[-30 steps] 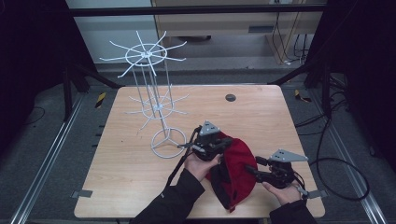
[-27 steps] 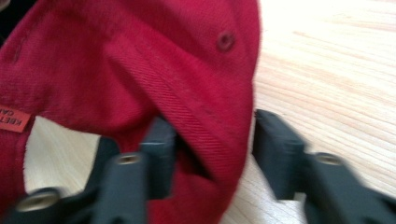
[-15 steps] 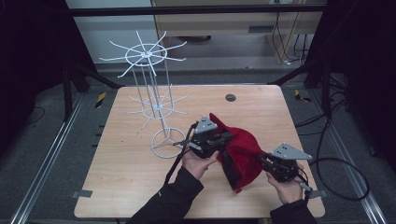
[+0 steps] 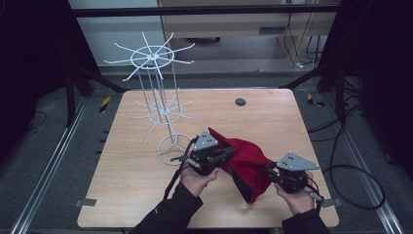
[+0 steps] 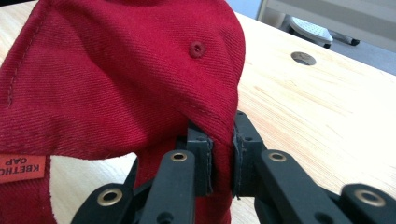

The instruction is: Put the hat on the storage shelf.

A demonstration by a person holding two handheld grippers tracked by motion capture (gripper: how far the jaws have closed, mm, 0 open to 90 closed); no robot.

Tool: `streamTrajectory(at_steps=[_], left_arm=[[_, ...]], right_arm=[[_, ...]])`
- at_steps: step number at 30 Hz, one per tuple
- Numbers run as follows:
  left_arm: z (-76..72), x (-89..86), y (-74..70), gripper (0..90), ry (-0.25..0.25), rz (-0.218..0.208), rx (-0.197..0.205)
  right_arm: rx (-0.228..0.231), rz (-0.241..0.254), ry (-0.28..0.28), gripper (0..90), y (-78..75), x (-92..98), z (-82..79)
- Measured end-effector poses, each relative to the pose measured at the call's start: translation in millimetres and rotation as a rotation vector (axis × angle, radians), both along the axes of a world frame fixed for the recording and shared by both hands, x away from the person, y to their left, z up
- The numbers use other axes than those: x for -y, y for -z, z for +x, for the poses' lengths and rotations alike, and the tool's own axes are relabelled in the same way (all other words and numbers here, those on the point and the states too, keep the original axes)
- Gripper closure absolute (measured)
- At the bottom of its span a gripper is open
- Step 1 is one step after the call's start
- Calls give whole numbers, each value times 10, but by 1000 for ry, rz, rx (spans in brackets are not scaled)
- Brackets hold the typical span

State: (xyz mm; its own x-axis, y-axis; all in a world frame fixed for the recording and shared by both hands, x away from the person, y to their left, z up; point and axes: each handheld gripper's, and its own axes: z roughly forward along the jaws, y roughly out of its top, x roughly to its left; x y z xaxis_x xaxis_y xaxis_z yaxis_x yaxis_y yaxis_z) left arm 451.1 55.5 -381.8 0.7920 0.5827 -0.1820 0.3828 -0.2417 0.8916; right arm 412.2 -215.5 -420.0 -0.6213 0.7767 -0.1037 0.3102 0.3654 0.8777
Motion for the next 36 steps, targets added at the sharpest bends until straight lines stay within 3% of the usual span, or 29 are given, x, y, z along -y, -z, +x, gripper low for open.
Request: streamTrajectory(at_steps=[8, 13, 26, 29, 34, 35, 36], left_arm=[[-183, -190, -6, 877, 6, 44, 14], [-301, -337, 23, 876, 10, 76, 22], [-498, -747, 264, 876, -16, 106, -13], [-493, -777, 320, 876, -26, 112, -28], [-462, -792, 523, 875, -40, 142, -72], [-433, -785, 624, 875, -43, 160, -94], [-433, -785, 624, 875, -43, 160, -94]], right_arm=[[-76, 108, -95, 694, 22, -48, -49], [-97, 130, -150, 650, 34, -133, -102], [-127, 82, -262, 567, 73, -495, -170], [-139, 68, -273, 565, 118, -558, -173], [-182, 25, -286, 617, 215, -646, -171], [-191, 13, -290, 634, 236, -659, -166], [-201, 2, -292, 640, 256, -671, -163]])
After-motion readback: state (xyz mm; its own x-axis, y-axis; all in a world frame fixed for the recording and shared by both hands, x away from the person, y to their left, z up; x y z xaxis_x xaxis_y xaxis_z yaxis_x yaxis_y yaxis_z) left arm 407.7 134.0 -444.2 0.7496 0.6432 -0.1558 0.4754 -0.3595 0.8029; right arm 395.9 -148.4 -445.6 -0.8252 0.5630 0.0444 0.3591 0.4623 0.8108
